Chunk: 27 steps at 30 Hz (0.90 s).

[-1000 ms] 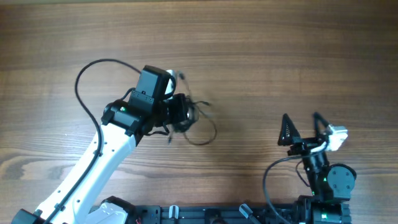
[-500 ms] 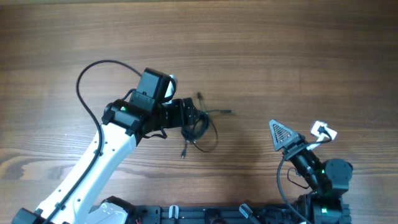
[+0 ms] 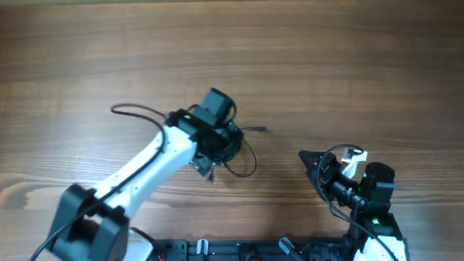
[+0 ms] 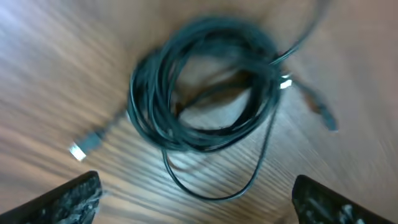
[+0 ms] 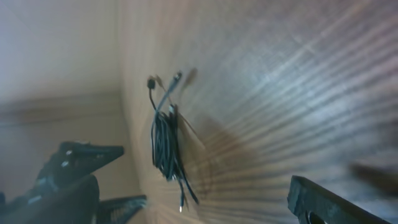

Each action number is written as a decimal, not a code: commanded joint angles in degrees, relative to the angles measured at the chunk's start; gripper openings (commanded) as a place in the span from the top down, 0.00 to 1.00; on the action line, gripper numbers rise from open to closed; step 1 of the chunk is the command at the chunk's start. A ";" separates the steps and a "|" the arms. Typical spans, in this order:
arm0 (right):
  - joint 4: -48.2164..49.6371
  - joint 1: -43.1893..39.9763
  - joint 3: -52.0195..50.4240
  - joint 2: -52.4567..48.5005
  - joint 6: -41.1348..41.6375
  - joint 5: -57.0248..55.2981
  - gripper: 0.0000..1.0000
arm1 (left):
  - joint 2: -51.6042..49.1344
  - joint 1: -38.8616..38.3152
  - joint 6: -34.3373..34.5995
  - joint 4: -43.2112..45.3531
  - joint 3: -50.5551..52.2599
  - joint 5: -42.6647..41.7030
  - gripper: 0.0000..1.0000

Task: Untangle cables
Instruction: 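Grasp the cable bundle with the left gripper and lift it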

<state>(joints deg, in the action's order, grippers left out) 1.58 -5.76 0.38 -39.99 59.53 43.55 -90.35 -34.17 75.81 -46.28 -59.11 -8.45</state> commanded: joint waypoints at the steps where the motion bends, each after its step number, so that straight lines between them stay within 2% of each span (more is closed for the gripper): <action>1: 0.31 0.09 -0.09 -1.99 0.59 4.07 0.00 | -3.61 -3.82 22.18 3.48 -0.46 -3.45 0.00; 2: 0.31 0.09 -0.09 -2.21 0.55 4.28 0.00 | -3.93 -4.26 23.21 4.72 -0.46 -3.02 0.02; 3: 0.31 0.09 -0.09 -2.23 0.48 4.57 0.00 | -4.39 -4.74 25.29 6.51 -0.46 -1.44 0.20; 4: 0.31 0.09 -0.09 -2.23 0.46 4.59 0.00 | -4.66 -4.90 26.62 6.88 -0.46 0.52 0.30; 5: 0.28 0.09 -0.09 -2.23 0.44 4.59 0.00 | -4.76 -4.87 27.12 6.86 -0.46 2.47 0.34; 8: 0.31 0.09 -0.09 -2.23 0.37 4.46 0.00 | -4.87 -4.94 27.10 6.21 -0.46 7.89 0.32; 12: 0.31 0.09 -0.09 -2.23 0.44 3.48 0.00 | -5.38 -5.27 29.46 6.40 -0.46 7.96 0.40; 15: 0.20 0.09 -0.09 -2.23 0.42 3.52 0.00 | -6.19 -6.19 31.78 5.86 -0.42 8.79 0.40; 17: -0.17 0.09 -0.09 -2.23 0.07 3.48 0.00 | -6.91 -6.64 31.85 4.33 -0.35 10.36 0.36; 25: -0.20 0.09 -0.09 -2.23 -2.75 3.48 0.00 | -10.12 -8.24 31.82 4.15 -0.02 14.75 0.35; 26: -0.20 0.09 -0.09 -2.23 -2.78 3.48 0.00 | -10.93 -8.55 31.82 4.92 -0.02 14.71 0.36; 27: -0.20 0.09 -0.09 -2.23 -2.78 3.48 0.00 | -11.76 -9.03 31.82 5.92 -0.02 14.27 0.44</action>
<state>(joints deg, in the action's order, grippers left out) 1.34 -5.76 0.38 -41.95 58.17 46.70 -99.09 -41.76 106.80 -41.82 -59.11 3.33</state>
